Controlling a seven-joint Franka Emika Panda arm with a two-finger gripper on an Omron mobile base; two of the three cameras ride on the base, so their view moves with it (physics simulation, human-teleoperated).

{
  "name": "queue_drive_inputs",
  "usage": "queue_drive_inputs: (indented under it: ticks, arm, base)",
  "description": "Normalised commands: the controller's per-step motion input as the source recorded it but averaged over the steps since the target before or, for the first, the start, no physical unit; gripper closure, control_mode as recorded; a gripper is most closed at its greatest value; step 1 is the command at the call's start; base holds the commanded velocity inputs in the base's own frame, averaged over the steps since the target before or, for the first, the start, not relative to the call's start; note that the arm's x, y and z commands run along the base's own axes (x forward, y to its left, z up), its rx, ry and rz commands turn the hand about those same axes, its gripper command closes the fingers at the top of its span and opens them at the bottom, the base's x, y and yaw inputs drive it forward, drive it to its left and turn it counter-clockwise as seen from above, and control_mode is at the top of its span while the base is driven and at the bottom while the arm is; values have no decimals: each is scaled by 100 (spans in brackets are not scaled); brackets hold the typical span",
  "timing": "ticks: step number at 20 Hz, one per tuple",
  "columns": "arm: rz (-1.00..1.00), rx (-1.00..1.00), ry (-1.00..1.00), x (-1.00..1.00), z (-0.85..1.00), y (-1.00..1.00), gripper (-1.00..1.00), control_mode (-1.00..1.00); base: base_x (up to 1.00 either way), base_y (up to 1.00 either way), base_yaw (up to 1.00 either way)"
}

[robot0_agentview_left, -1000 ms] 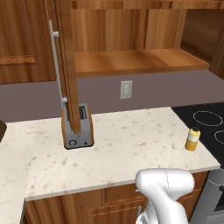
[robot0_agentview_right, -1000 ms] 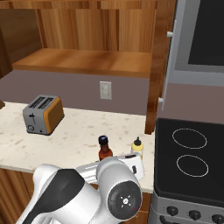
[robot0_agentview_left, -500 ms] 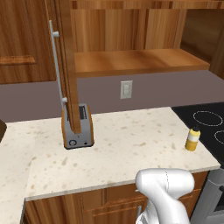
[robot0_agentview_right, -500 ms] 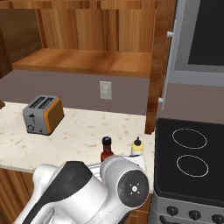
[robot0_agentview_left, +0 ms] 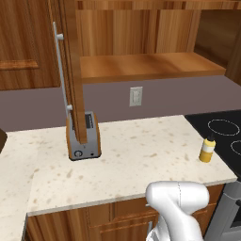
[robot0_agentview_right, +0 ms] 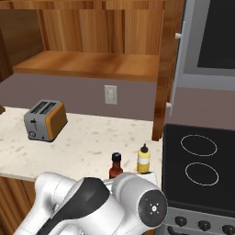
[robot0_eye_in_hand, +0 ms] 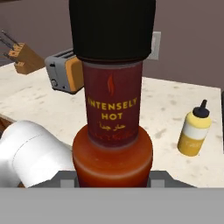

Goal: Take 2 condiments from the cabinet and move them on the counter near the stove.Make sure the condiments are lined up with each other, next to each other.

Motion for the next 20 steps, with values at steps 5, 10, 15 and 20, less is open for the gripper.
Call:
queue_drive_inputs:
  ticks: [5, 10, 15, 20]
  arm:
    - [4, 9, -1, 3, -12, -2, 100, -100]
    - [13, 7, 0, 20, -2, -9, 100, -100]
    - [9, 1, 0, 14, -16, -12, 100, -100]
    - [4, 0, -6, 16, -30, -15, 100, -100]
  base:
    - [0, 0, 0]
    - [0, 0, 0]
    - [0, 0, 0]
    - [0, 0, 0]
